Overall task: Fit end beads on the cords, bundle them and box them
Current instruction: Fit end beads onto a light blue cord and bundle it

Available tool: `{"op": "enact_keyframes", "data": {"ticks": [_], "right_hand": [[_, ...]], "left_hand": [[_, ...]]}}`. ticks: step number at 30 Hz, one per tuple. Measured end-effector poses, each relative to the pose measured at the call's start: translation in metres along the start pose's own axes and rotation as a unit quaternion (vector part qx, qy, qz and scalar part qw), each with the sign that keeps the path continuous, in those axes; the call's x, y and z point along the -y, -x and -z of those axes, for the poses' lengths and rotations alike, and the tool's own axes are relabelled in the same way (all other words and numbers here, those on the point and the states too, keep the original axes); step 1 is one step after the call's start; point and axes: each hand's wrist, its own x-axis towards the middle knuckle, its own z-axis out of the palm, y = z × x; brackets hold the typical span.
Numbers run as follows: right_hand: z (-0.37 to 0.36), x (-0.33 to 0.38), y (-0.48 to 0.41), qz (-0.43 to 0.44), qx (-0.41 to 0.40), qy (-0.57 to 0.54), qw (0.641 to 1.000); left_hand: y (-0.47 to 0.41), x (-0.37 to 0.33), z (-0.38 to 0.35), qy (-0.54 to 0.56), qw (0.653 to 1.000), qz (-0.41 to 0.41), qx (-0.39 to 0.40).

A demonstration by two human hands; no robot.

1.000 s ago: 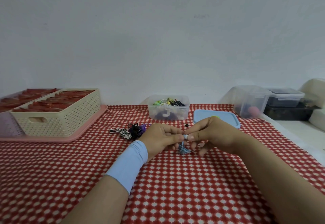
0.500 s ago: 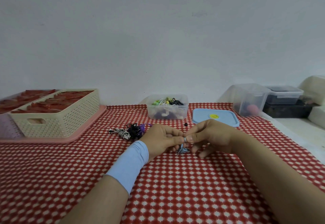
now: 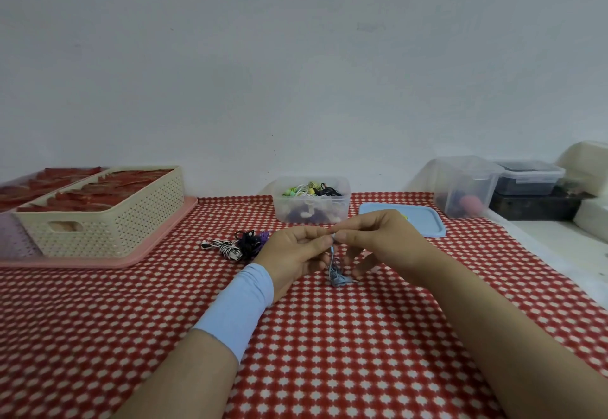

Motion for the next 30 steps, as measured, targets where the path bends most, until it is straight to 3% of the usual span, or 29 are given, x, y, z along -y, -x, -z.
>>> {"op": "enact_keyframes", "data": {"ticks": [13,30], "right_hand": [[-0.0023,-0.0037,-0.0027,0.036,-0.035,0.034,0.998],[0.0041,0.0028,0.0001,0.019,0.006,0.084,0.996]], "left_hand": [[0.0021,-0.0003,-0.0014,-0.053,0.998,-0.014,-0.043],[0.0011,-0.0009,0.001,-0.04,0.999,0.025,-0.004]]}}
